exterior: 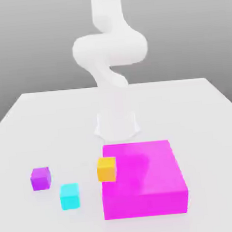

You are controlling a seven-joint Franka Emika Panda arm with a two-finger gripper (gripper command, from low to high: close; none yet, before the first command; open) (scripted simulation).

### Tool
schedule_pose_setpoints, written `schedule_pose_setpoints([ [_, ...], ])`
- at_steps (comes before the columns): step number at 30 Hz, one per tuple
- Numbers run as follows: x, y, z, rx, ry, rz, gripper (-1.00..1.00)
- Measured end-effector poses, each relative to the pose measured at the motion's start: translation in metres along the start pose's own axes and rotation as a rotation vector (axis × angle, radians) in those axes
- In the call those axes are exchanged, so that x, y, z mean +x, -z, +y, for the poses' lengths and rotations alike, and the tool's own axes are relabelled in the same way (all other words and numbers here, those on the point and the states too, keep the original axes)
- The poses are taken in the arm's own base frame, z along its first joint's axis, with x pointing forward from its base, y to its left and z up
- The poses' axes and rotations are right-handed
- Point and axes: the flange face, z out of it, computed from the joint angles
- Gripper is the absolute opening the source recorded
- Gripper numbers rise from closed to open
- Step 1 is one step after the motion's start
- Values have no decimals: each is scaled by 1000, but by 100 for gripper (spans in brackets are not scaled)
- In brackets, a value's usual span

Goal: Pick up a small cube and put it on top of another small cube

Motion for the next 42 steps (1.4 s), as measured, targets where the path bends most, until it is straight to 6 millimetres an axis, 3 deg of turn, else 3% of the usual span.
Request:
schedule_pose_setpoints([
  [5, 28, -78, 15, -118, 92, -53, 0],
  [10, 50, -156, 45, -215, 175, -127, 0],
  [16, 67, -248, 100, -304, 264, -240, 0],
  [20, 74, -305, 153, -350, 305, -324, 0],
  [29, 51, -424, 272, -373, 413, -542, 0],
  [33, 27, -469, 333, -356, 444, -639, 0],
  [37, -4, -516, 371, -349, 452, -664, 0],
  [38, -10, -524, 376, -349, 452, -665, -100],
  [42, -10, -524, 376, -348, 451, -666, -100],
])
